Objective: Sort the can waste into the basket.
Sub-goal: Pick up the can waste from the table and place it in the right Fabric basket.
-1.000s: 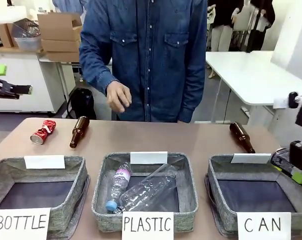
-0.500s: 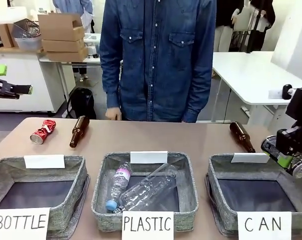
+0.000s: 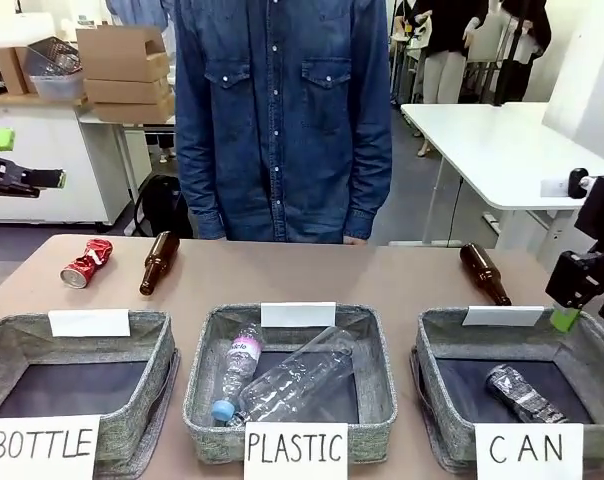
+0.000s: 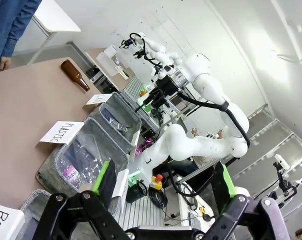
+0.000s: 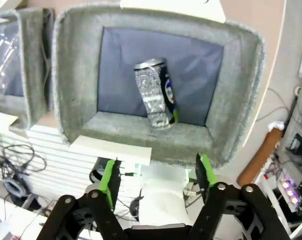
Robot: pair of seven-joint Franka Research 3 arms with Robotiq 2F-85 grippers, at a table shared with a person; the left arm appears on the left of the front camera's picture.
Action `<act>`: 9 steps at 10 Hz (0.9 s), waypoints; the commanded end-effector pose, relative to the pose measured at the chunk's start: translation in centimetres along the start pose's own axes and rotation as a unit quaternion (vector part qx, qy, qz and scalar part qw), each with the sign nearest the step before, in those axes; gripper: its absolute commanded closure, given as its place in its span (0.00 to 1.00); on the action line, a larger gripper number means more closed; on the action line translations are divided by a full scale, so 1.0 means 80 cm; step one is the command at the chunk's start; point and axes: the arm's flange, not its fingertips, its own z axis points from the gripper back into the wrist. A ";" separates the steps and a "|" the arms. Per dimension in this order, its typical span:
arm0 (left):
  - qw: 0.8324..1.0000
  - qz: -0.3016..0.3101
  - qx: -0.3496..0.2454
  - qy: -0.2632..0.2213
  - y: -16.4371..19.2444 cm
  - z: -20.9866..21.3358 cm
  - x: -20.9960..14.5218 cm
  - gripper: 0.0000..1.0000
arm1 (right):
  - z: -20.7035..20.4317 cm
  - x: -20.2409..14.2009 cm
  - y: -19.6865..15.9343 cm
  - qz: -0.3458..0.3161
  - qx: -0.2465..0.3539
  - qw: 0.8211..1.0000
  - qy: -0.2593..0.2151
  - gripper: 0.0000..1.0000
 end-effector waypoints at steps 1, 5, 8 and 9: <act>1.000 -0.012 -0.009 -0.007 -0.002 -0.002 0.001 0.00 | -0.013 -0.004 0.000 -0.019 -0.016 1.000 0.000 0.00; 1.000 -0.012 -0.009 -0.007 -0.002 -0.002 0.001 0.00 | -0.011 -0.004 -0.002 -0.031 0.009 0.999 -0.013 0.00; 1.000 -0.012 -0.009 -0.007 -0.002 -0.002 0.001 0.00 | 0.019 0.007 -0.020 -0.130 0.278 0.947 -0.096 0.00; 1.000 -0.012 -0.009 -0.007 -0.002 -0.002 0.001 0.00 | 0.031 0.016 -0.026 -0.176 0.390 0.898 -0.107 0.00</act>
